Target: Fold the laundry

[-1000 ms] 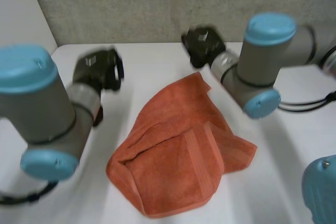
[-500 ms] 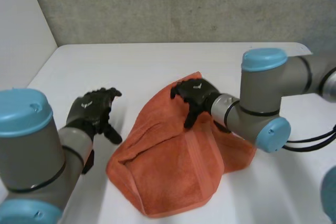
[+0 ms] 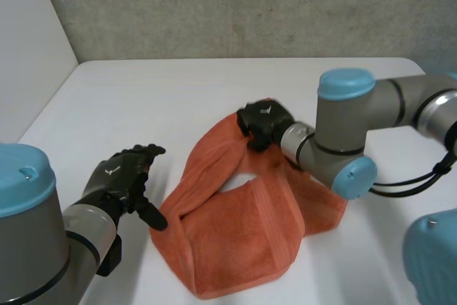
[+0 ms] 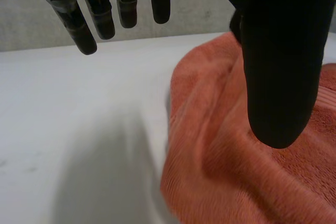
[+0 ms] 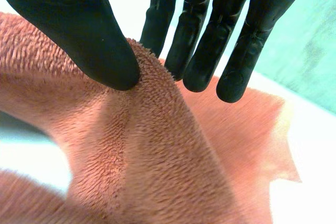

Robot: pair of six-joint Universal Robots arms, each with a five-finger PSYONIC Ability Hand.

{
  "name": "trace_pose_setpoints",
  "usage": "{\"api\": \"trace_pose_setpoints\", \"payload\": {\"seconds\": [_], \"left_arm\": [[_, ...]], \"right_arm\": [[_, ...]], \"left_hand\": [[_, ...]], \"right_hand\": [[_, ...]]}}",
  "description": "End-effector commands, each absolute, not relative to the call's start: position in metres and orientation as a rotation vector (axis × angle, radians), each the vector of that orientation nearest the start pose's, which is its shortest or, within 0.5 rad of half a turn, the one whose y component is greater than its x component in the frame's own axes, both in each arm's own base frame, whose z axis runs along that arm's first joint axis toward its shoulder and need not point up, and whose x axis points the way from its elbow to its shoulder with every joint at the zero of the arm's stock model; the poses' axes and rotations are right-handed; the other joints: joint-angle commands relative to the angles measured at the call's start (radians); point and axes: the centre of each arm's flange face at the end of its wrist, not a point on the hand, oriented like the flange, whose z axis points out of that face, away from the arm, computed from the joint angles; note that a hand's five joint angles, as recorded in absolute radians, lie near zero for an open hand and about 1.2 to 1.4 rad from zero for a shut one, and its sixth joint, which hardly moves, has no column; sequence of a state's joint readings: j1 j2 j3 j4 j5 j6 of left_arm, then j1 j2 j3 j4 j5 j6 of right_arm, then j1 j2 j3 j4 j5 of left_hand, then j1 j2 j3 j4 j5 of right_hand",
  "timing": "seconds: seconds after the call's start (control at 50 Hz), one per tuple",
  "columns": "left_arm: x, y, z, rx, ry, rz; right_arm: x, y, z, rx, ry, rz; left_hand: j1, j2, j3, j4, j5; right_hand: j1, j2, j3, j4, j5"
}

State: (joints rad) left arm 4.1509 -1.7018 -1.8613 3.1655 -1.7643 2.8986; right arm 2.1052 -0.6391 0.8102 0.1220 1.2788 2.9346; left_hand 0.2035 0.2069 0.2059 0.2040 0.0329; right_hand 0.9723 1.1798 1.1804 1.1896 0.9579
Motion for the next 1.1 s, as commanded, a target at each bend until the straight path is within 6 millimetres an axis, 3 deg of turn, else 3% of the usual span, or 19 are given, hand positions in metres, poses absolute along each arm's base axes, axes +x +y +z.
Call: {"api": "trace_pose_setpoints", "payload": {"seconds": [0.02, 0.12, 0.3, 0.44, 0.66, 0.9, 1.1], "left_arm": [[-0.249, -0.178, 0.175, 0.277, 2.899, -1.777], [-0.255, -0.181, 0.165, 0.232, 2.949, -1.737], [-0.269, -0.168, 0.167, 0.260, 3.003, -1.759], [-0.286, -0.122, 0.183, 0.487, 3.058, -1.764], [-0.283, -0.093, 0.174, 0.487, 2.967, -1.729], [-0.289, -0.096, 0.152, 0.503, 2.945, -1.645], [-0.304, -0.107, 0.133, 0.513, 2.939, -1.641]], "right_arm": [[0.356, -0.324, 0.213, -0.906, 1.909, -1.842], [0.346, -0.323, 0.229, -0.844, 1.926, -1.962], [0.324, -0.327, 0.210, -0.899, 2.060, -1.986], [0.323, -0.330, 0.196, -0.914, 2.078, -1.980], [0.311, -0.341, 0.192, -0.884, 2.104, -2.003], [0.282, -0.361, 0.185, -0.821, 2.193, -2.009], [0.279, -0.355, 0.178, -0.826, 2.191, -2.002]], "left_hand": [[0.054, 0.051, 0.052, 0.054, 0.050], [0.080, 0.077, 0.078, 0.080, 0.076], [0.318, 0.315, 0.316, 0.318, 0.314], [0.327, 0.324, 0.325, 0.327, 0.323], [0.324, 0.321, 0.322, 0.324, 0.320], [0.301, 0.297, 0.298, 0.300, 0.297], [0.324, 0.321, 0.322, 0.324, 0.320]], "right_hand": [[0.424, 0.217, 0.216, 0.207, 0.264], [0.424, 0.217, 0.216, 0.207, 0.264], [0.424, 0.217, 0.216, 0.207, 0.264], [0.424, 0.217, 0.216, 0.207, 0.264], [0.424, 0.217, 0.216, 0.207, 0.264], [0.424, 0.217, 0.216, 0.207, 0.264], [0.424, 0.217, 0.216, 0.207, 0.264]]}}
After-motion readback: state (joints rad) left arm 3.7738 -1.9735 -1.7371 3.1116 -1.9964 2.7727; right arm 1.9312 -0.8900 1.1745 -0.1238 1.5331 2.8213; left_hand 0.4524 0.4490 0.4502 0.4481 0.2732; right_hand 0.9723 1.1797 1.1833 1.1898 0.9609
